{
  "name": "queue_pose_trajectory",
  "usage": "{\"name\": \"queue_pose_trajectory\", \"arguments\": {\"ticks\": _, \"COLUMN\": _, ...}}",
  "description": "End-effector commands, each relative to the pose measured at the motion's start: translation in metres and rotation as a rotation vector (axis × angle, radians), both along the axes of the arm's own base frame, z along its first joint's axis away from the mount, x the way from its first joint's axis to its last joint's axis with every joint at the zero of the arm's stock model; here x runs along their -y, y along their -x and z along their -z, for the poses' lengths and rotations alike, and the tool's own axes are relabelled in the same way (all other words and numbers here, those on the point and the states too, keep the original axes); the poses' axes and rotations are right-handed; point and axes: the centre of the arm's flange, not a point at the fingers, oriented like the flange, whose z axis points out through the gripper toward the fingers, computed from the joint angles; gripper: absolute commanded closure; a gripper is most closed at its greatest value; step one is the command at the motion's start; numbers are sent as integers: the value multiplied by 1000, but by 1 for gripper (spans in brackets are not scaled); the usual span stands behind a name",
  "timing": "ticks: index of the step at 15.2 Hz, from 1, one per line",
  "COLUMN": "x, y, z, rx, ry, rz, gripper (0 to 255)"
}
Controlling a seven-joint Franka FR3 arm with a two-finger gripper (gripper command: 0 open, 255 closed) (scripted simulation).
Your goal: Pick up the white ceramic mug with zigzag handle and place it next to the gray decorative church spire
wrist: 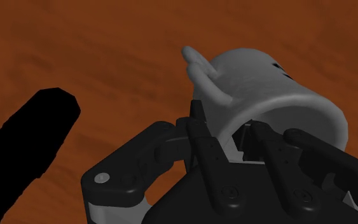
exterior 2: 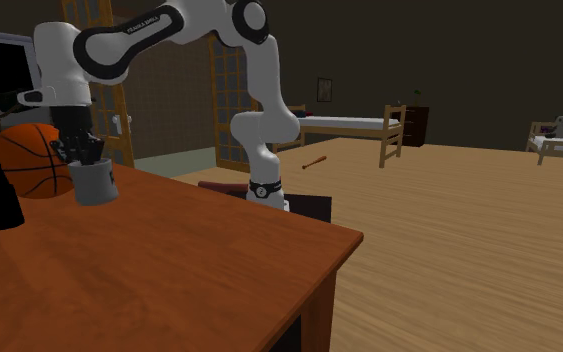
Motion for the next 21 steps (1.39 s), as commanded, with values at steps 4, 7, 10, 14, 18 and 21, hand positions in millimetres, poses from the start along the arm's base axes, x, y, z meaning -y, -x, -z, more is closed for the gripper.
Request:
{"name": "queue_pose_trajectory", "arguments": {"ticks": 4, "x": 0, "y": -1, "z": 26, "rx": 1, "ry": 1, "rz": 0, "gripper": 255}}
{"name": "queue_pose_trajectory", "arguments": {"ticks": 7, "x": 0, "y": -1, "z": 42, "rx": 1, "ry": 1, "rz": 0, "gripper": 255}}
{"name": "queue_pose_trajectory", "arguments": {"ticks": 10, "x": 0, "y": -1, "z": 45, "rx": 1, "ry": 1, "rz": 0, "gripper": 255}}
{"name": "queue_pose_trajectory", "arguments": {"ticks": 14, "x": 0, "y": -1, "z": 45, "rx": 1, "ry": 1, "rz": 0, "gripper": 255}}
{"name": "queue_pose_trajectory", "arguments": {"ticks": 18, "x": 0, "y": -1, "z": 45, "rx": 1, "ry": 1, "rz": 0, "gripper": 0}}
{"name": "queue_pose_trajectory", "arguments": {"ticks": 21, "x": 0, "y": -1, "z": 45, "rx": 1, "ry": 1, "rz": 0, "gripper": 0}}
